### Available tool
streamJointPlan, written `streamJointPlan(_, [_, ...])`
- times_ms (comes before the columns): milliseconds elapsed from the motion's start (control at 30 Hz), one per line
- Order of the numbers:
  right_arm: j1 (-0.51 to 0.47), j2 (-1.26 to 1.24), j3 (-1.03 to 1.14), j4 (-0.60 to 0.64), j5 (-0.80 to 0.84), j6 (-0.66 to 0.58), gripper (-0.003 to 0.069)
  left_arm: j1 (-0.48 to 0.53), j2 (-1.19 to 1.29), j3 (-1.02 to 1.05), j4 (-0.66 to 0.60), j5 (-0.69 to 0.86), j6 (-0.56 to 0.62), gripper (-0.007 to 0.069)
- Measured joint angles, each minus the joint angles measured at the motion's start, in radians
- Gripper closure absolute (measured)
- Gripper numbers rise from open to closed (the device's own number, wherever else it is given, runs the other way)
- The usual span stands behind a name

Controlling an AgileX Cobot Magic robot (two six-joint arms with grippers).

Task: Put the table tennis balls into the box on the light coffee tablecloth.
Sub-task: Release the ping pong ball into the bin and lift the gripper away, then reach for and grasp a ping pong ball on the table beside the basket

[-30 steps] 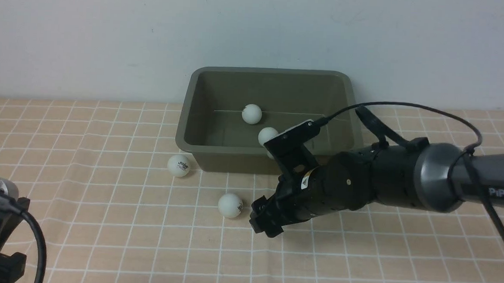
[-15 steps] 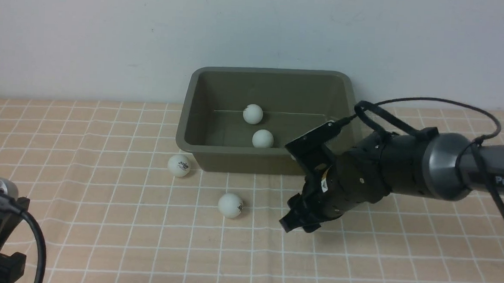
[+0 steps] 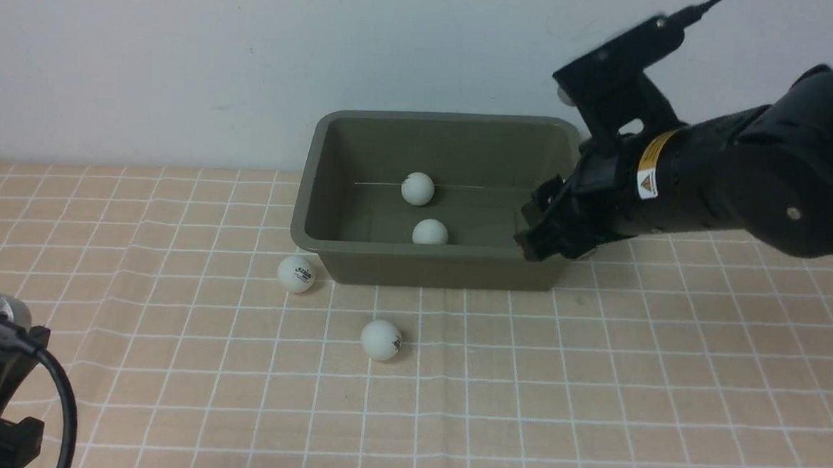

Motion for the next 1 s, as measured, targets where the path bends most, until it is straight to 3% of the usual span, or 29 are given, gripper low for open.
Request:
streamJointPlan(467, [-0.100, 0.307, -0.201, 0.014, -0.132, 0.024, 0.0299, 0.000, 0.000, 0.000, 0.000, 0.000, 0.000, 0.0310])
streamJointPlan(1000, [-0.128, 0.332, -0.216, 0.002, -0.197, 0.030, 0.0265, 0.000, 0.000, 0.000, 0.000, -0.001, 0.000, 0.0310])
